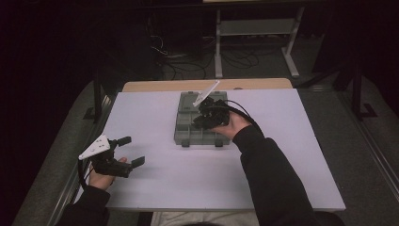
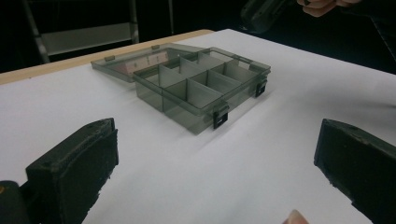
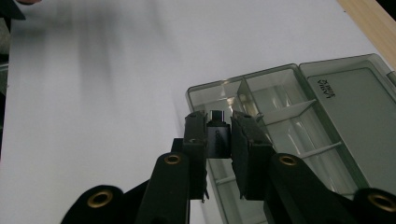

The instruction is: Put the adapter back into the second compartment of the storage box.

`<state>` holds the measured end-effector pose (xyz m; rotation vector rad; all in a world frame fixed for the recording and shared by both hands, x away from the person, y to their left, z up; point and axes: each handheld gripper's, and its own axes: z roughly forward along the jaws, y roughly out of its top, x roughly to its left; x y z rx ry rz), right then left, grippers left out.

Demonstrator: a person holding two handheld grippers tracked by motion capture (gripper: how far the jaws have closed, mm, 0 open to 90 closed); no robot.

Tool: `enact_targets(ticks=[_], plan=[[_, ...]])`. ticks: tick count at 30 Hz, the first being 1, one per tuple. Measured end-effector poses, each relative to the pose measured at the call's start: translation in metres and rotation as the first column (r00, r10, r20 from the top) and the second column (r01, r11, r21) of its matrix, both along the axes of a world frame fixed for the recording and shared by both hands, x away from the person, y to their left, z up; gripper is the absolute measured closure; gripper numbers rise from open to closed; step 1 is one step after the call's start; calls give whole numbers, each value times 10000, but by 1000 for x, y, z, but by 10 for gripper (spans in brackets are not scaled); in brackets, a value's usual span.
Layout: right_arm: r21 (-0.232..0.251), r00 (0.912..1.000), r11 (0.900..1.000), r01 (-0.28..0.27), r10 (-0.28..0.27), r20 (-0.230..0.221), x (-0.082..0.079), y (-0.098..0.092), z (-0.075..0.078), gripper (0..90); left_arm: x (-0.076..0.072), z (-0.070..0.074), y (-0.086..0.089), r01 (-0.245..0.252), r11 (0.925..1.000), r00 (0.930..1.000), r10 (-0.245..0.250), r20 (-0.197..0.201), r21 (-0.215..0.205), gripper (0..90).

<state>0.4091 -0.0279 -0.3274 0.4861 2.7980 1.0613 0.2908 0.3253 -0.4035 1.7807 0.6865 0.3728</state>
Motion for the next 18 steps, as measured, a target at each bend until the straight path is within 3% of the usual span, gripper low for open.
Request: enact_targets(ticks=[18], plan=[[-21,9972,9972,747,-747,-42,34,2,-10,749,-1,0,1,-1,10000,10000,1,1,-27,0]])
